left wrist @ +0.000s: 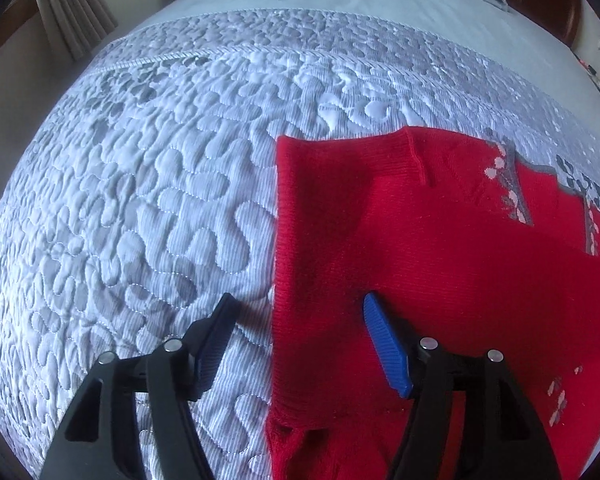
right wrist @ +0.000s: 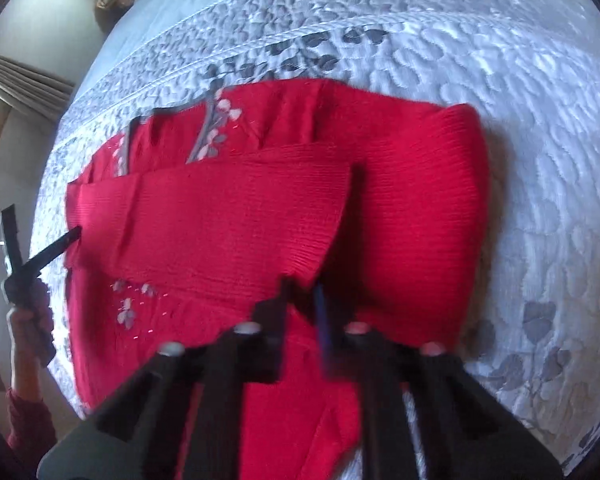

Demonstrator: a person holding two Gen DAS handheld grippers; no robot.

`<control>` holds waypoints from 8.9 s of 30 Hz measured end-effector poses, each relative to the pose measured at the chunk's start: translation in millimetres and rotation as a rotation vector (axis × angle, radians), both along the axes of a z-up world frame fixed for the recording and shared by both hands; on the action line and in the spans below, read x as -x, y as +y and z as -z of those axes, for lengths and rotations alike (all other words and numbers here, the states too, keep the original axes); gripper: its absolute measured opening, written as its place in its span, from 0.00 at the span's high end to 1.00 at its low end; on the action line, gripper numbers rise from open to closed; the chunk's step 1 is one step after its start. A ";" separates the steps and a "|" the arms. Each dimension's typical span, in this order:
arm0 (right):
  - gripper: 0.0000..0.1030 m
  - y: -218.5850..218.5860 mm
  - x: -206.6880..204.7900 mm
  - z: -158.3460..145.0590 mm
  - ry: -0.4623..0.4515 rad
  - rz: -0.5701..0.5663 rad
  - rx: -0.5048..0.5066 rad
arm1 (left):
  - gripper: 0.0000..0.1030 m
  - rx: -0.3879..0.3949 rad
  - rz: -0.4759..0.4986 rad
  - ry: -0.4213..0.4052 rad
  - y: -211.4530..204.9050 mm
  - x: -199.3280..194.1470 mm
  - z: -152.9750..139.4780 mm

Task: Fold small clothes

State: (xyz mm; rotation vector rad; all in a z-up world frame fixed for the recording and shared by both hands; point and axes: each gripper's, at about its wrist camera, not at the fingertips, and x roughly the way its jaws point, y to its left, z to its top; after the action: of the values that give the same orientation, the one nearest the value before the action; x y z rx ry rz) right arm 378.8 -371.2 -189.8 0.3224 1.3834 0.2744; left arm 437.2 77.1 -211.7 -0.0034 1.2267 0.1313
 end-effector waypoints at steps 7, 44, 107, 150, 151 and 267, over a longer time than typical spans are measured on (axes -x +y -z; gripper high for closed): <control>0.95 -5.3 6.8 16.9 0.043 0.013 0.088 | 0.28 0.019 -0.007 0.014 5.6 -0.7 6.8; 0.65 47.4 369.7 -12.4 0.116 -0.068 0.006 | 0.28 0.219 0.205 0.144 32.2 348.1 -25.1; 0.64 14.0 148.7 -12.9 0.076 -0.099 -0.047 | 0.47 0.255 0.320 -0.015 12.4 171.0 -52.8; 0.96 0.5 132.4 -69.1 -0.112 -0.127 -0.072 | 0.96 0.282 0.306 -0.172 16.3 140.0 -82.8; 0.96 -3.1 126.8 -71.1 -0.116 -0.117 -0.069 | 0.96 0.282 0.302 -0.179 15.6 132.3 -86.0; 1.00 -94.0 321.3 -50.7 0.138 -0.071 0.074 | 0.92 0.376 0.185 0.153 -24.7 303.8 -59.5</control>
State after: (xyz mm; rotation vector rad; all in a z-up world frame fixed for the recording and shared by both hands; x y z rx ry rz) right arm 57.5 -465.2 -139.1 0.2345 1.5388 0.2627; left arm 133.3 52.4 -152.3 -0.2091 1.3825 -0.2656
